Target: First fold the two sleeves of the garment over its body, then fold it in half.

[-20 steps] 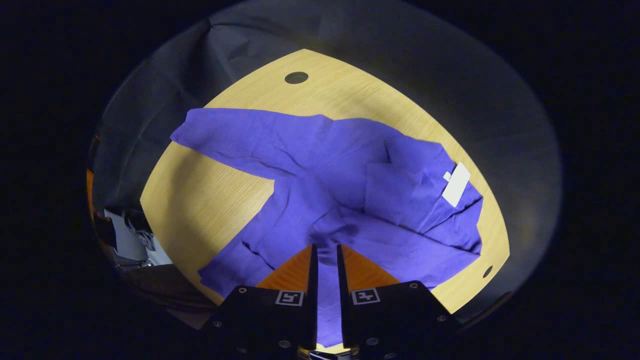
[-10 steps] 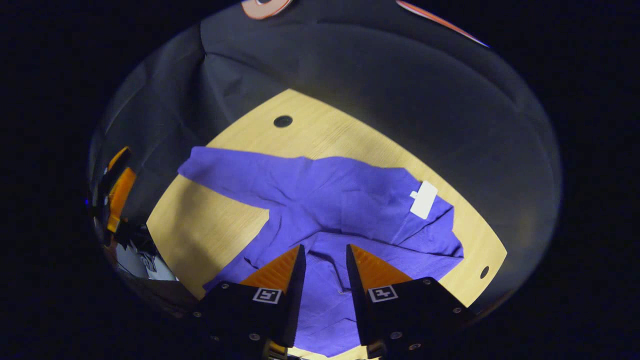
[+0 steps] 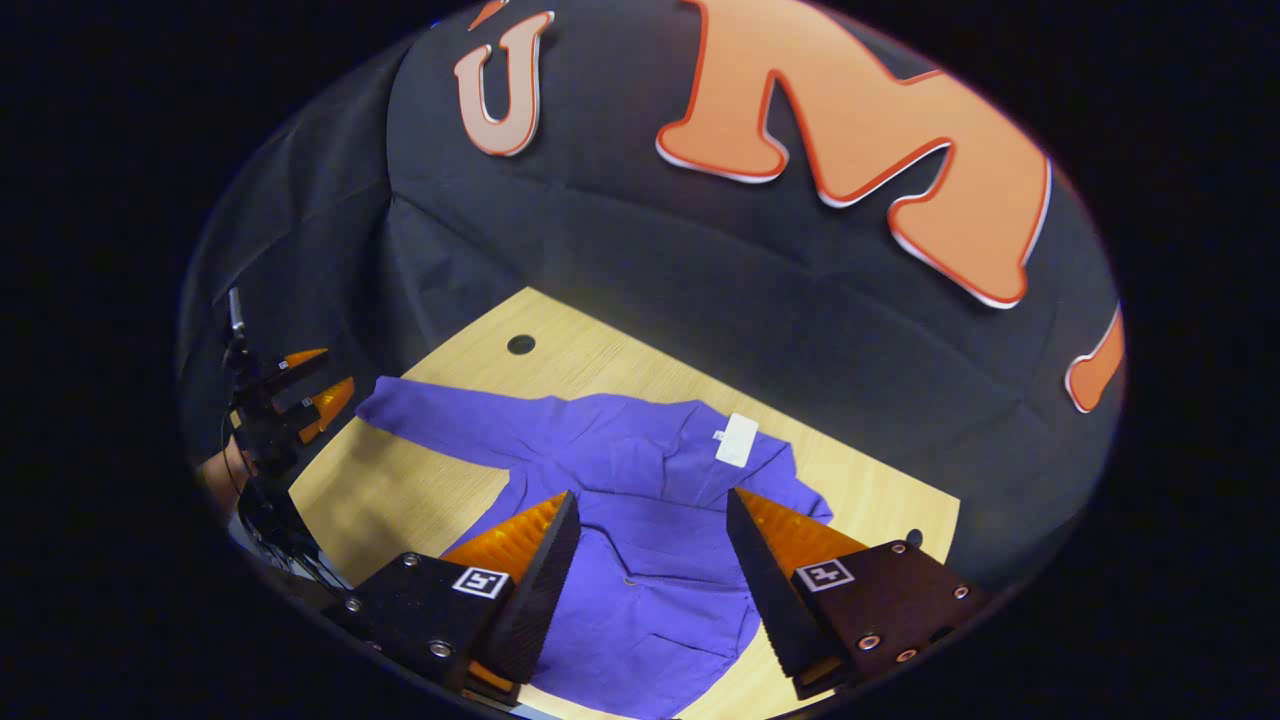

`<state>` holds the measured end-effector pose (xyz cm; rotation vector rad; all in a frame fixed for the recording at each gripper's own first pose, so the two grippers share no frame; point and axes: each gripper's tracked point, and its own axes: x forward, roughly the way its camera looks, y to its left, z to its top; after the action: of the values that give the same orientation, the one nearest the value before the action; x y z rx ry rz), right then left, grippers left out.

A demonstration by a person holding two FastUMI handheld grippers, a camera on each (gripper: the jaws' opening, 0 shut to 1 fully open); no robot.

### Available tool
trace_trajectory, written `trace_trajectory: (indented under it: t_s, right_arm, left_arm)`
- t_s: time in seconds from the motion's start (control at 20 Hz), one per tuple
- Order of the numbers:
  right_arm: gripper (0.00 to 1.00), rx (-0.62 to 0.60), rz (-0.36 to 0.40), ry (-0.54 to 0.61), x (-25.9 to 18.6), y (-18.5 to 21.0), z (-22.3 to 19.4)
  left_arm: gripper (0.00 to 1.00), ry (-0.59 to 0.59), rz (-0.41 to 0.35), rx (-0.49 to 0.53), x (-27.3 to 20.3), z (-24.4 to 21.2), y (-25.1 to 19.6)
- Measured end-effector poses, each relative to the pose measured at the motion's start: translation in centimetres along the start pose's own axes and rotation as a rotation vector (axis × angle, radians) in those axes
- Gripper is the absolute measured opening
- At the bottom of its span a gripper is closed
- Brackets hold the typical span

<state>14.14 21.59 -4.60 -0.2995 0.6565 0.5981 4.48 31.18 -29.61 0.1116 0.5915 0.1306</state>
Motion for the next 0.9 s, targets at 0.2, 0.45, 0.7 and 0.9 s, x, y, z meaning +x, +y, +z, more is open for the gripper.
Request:
trace_trajectory:
  t_s: [0.2,0.45,0.7,0.9]
  right_arm:
    - [0.96,0.025,-0.077,-0.077,-4.1,-1.4,0.2]
    - [0.98,0.088,-0.203,-0.179,-9.1,-3.3,0.6]
    - [1.0,0.195,-0.299,-0.295,-12.8,-4.5,-0.1]
    - [1.0,0.238,-0.364,-0.319,-14.6,-4.9,-1.6]
  left_arm:
    - [0.96,0.084,-0.128,0.138,2.3,-2.1,-0.5]
    - [0.98,0.24,-0.27,0.305,5.3,-4.9,-0.2]
    - [0.97,0.425,-0.404,0.372,6.9,-9.4,-1.7]
    - [0.93,0.525,-0.464,0.402,6.7,-8.7,-2.0]
